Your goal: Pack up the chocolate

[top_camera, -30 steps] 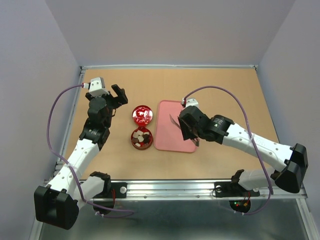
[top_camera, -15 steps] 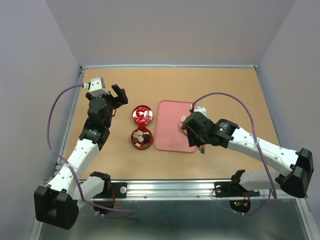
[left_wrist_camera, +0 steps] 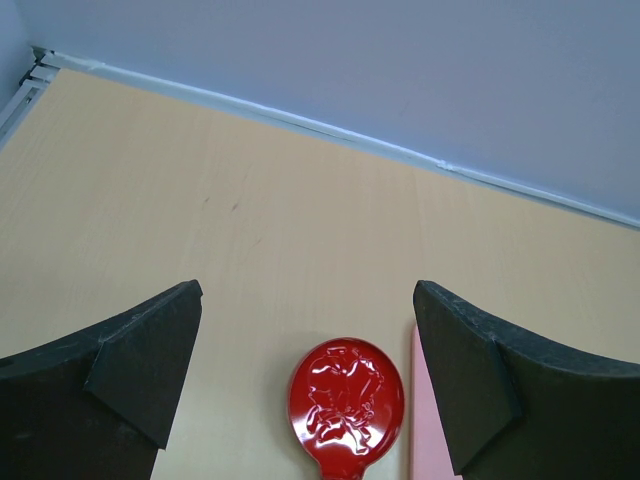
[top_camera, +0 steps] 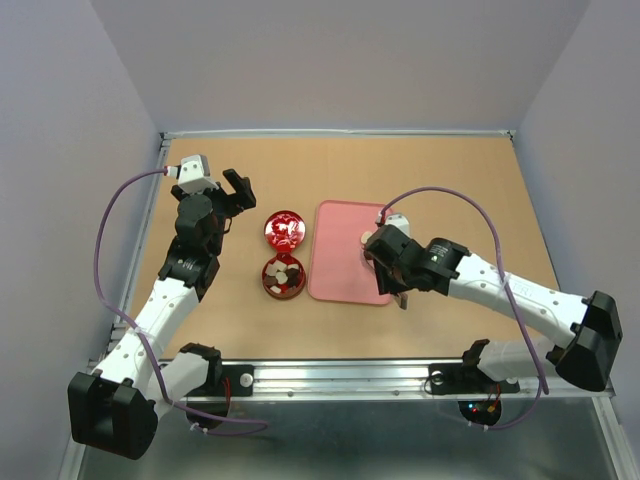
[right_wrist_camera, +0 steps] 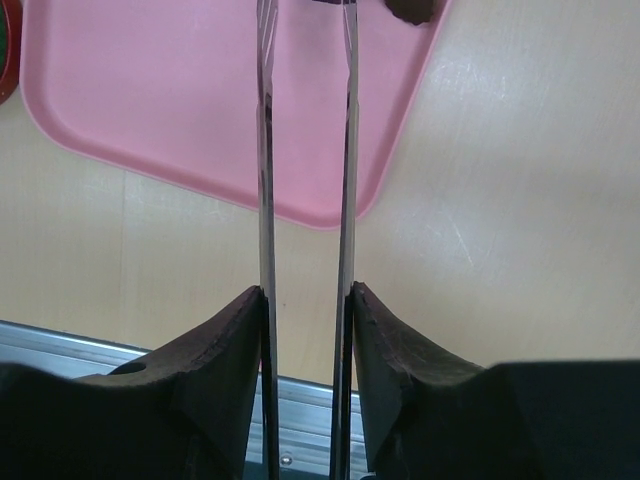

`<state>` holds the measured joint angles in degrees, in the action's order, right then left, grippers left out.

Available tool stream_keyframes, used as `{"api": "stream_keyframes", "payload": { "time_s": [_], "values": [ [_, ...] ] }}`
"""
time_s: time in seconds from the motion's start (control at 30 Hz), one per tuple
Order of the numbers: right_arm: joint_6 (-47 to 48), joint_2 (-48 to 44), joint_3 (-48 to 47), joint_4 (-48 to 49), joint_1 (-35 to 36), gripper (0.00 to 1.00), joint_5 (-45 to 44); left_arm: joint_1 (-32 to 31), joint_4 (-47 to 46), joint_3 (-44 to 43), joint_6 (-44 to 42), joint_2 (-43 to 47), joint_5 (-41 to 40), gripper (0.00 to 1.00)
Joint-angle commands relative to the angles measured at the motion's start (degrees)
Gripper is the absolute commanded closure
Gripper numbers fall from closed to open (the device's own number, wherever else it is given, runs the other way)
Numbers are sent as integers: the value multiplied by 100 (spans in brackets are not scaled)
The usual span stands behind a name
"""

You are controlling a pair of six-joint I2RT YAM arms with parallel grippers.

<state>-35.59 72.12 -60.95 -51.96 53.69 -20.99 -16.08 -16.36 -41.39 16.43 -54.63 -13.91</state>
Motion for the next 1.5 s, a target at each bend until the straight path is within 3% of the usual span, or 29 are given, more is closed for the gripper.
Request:
{"api": "stream_keyframes", "payload": {
  "time_s": [0.0, 0.53, 0.97, 1.47],
  "values": [
    [17, 30, 92, 257, 19, 57, -45, -27, -157, -317, 10, 111, 3, 1],
    [263, 215, -4, 398, 19, 64, -247, -45, -148, -309, 1, 146, -33, 1],
    [615, -303, -470, 389, 71, 69, 367, -45, -157, -326, -17, 146, -50, 1],
    [1028, 188, -1059, 512, 1161, 70, 983, -36, -157, -353, -17, 84, -33, 1]
  ]
}}
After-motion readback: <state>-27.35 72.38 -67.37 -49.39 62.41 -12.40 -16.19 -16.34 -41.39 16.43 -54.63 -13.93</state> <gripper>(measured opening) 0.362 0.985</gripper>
